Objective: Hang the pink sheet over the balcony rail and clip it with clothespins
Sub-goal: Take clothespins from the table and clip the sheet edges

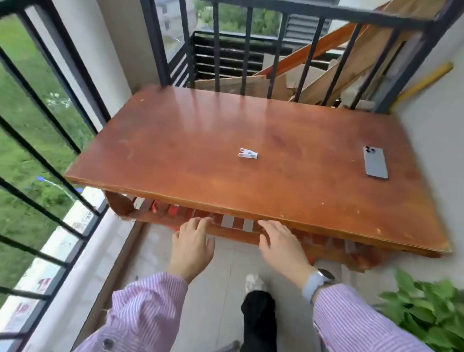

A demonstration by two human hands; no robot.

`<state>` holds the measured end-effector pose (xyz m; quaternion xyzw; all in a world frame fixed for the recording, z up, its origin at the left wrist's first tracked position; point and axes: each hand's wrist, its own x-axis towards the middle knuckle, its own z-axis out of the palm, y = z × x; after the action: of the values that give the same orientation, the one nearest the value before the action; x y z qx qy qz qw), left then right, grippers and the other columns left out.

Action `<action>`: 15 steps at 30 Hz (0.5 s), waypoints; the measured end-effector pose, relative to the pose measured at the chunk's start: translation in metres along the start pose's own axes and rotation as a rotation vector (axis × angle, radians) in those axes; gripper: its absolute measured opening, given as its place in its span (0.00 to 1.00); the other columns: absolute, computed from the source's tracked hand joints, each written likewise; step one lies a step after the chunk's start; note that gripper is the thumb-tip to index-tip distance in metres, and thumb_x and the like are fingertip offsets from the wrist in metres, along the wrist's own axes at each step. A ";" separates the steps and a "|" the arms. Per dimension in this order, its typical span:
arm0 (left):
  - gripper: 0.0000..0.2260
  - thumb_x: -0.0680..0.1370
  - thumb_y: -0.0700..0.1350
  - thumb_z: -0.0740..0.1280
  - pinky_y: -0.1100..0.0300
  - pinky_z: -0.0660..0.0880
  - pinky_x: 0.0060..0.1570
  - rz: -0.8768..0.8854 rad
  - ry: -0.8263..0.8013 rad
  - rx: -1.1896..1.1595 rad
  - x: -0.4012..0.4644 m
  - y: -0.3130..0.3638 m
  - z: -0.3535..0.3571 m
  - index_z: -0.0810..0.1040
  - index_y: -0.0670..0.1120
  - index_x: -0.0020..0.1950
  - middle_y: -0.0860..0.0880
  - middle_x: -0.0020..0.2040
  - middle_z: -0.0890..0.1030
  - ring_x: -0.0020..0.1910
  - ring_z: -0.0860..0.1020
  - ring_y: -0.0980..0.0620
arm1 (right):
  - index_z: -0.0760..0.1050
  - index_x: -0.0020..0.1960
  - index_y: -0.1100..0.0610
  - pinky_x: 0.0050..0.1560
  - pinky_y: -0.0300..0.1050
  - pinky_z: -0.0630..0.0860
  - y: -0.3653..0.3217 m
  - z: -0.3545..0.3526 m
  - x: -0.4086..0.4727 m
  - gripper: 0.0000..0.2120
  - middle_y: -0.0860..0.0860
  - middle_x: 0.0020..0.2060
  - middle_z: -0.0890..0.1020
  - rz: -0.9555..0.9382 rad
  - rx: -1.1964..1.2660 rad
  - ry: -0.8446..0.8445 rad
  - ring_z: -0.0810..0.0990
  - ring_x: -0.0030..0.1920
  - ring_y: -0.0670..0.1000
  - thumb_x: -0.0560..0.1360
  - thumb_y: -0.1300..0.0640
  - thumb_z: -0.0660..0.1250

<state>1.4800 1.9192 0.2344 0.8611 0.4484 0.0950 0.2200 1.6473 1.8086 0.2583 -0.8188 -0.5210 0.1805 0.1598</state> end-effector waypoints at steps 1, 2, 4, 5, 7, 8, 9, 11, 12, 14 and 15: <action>0.17 0.75 0.44 0.62 0.47 0.67 0.60 -0.016 -0.013 0.005 0.018 -0.005 0.004 0.68 0.46 0.64 0.45 0.61 0.72 0.61 0.69 0.43 | 0.63 0.68 0.56 0.65 0.47 0.63 0.004 0.001 0.026 0.18 0.52 0.66 0.69 -0.002 -0.012 -0.015 0.66 0.66 0.53 0.78 0.57 0.53; 0.17 0.76 0.45 0.62 0.47 0.66 0.60 -0.029 -0.024 0.012 0.038 -0.009 0.008 0.68 0.45 0.65 0.44 0.61 0.72 0.61 0.69 0.43 | 0.63 0.68 0.56 0.65 0.48 0.63 0.008 0.001 0.053 0.19 0.52 0.66 0.69 -0.003 -0.022 -0.024 0.66 0.66 0.53 0.78 0.57 0.53; 0.19 0.76 0.46 0.61 0.46 0.66 0.61 -0.064 -0.034 0.049 0.082 -0.017 0.019 0.67 0.45 0.66 0.44 0.63 0.70 0.63 0.67 0.43 | 0.63 0.68 0.56 0.65 0.48 0.63 0.018 0.003 0.111 0.19 0.52 0.66 0.69 -0.004 -0.045 -0.038 0.65 0.66 0.54 0.78 0.56 0.53; 0.19 0.76 0.47 0.60 0.46 0.66 0.61 -0.095 -0.046 0.075 0.105 -0.019 0.025 0.65 0.46 0.67 0.44 0.65 0.69 0.64 0.66 0.43 | 0.63 0.68 0.55 0.64 0.49 0.64 0.025 0.004 0.140 0.19 0.52 0.66 0.69 -0.010 -0.060 -0.043 0.65 0.66 0.54 0.78 0.56 0.53; 0.21 0.76 0.51 0.59 0.47 0.63 0.63 -0.161 -0.111 0.124 0.148 -0.019 0.040 0.62 0.49 0.69 0.45 0.70 0.64 0.68 0.62 0.44 | 0.63 0.68 0.55 0.62 0.50 0.66 0.039 0.009 0.196 0.19 0.53 0.64 0.70 -0.025 -0.108 -0.067 0.66 0.64 0.55 0.78 0.55 0.54; 0.23 0.77 0.52 0.59 0.46 0.60 0.65 -0.183 -0.163 0.148 0.168 -0.018 0.049 0.59 0.50 0.70 0.45 0.72 0.60 0.70 0.58 0.44 | 0.63 0.68 0.55 0.61 0.51 0.66 0.045 0.011 0.223 0.19 0.54 0.63 0.69 -0.026 -0.141 -0.087 0.66 0.63 0.55 0.78 0.55 0.55; 0.25 0.77 0.54 0.58 0.45 0.57 0.66 -0.196 -0.217 0.171 0.186 -0.018 0.057 0.56 0.51 0.71 0.45 0.74 0.56 0.72 0.54 0.44 | 0.62 0.68 0.55 0.60 0.51 0.67 0.050 0.013 0.247 0.19 0.54 0.62 0.69 -0.021 -0.179 -0.109 0.66 0.63 0.56 0.77 0.55 0.55; 0.29 0.76 0.59 0.58 0.41 0.51 0.68 -0.224 -0.293 0.211 0.215 -0.018 0.073 0.50 0.54 0.73 0.46 0.76 0.48 0.73 0.47 0.43 | 0.61 0.68 0.56 0.59 0.53 0.68 0.058 0.016 0.290 0.21 0.55 0.63 0.69 -0.021 -0.264 -0.124 0.66 0.62 0.57 0.77 0.53 0.56; 0.31 0.75 0.61 0.58 0.39 0.48 0.68 -0.246 -0.319 0.223 0.226 -0.019 0.079 0.48 0.55 0.73 0.47 0.76 0.45 0.74 0.44 0.43 | 0.61 0.68 0.56 0.58 0.53 0.68 0.061 0.018 0.309 0.22 0.55 0.63 0.68 -0.028 -0.297 -0.121 0.66 0.62 0.57 0.76 0.53 0.58; 0.35 0.73 0.64 0.58 0.37 0.44 0.68 -0.288 -0.357 0.224 0.237 -0.024 0.089 0.44 0.57 0.73 0.47 0.76 0.42 0.73 0.41 0.42 | 0.61 0.68 0.57 0.56 0.54 0.67 0.065 0.022 0.342 0.24 0.55 0.63 0.68 -0.038 -0.329 -0.122 0.66 0.62 0.58 0.75 0.51 0.60; 0.35 0.72 0.65 0.57 0.37 0.43 0.68 -0.303 -0.366 0.224 0.238 -0.027 0.094 0.43 0.58 0.73 0.47 0.76 0.41 0.73 0.39 0.42 | 0.60 0.69 0.57 0.56 0.54 0.67 0.067 0.025 0.356 0.25 0.55 0.63 0.68 -0.048 -0.339 -0.136 0.66 0.62 0.58 0.75 0.51 0.61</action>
<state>1.6324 2.0986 0.1305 0.8059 0.5327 -0.1468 0.2126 1.8288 2.1074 0.1605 -0.8073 -0.5729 0.1414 -0.0120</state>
